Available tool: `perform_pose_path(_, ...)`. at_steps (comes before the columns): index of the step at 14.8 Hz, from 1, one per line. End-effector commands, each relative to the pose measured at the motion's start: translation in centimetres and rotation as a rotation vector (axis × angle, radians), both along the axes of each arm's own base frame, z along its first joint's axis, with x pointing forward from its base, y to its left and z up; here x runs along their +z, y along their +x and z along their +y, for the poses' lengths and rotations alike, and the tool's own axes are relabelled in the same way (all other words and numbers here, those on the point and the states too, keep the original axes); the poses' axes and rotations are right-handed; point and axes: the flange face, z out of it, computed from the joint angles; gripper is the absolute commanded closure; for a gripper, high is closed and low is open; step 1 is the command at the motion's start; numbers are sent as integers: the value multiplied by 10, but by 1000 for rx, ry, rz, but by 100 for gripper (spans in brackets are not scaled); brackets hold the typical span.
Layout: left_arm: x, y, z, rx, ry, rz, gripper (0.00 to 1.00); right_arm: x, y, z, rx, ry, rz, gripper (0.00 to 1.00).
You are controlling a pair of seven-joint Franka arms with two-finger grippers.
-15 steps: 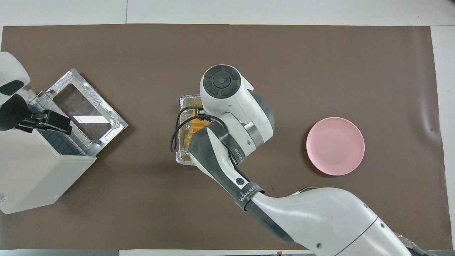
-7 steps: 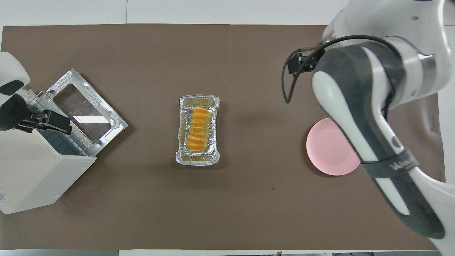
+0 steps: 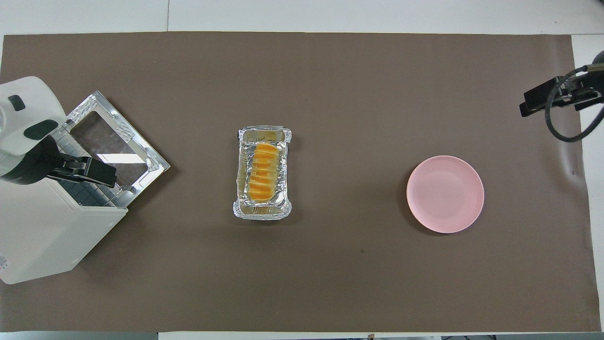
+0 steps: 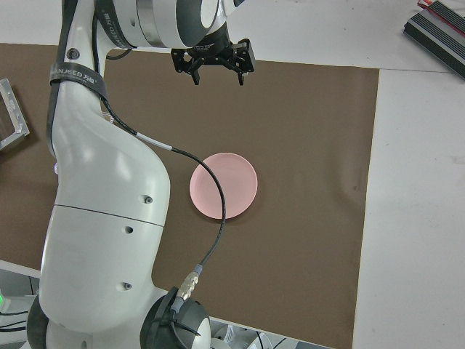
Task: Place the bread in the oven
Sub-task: 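Open the right gripper and withdraw the right arm from the tray, then reach the left gripper to the foil tray and grasp it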
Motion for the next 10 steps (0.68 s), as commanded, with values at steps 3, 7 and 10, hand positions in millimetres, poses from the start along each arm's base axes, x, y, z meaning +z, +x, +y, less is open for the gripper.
perform_pose_path(3,-47,-2,-173,0,-107,-140,0,26,-52,-9,15,-8,49,0)
perform_pose_path(7,-144,58,-273,37,-103,-121,0,8,-57,-10,4,-11,49,0)
perform_pose_path(10,-214,58,-303,-4,-6,-138,0,-13,-63,-9,7,-23,-16,0)
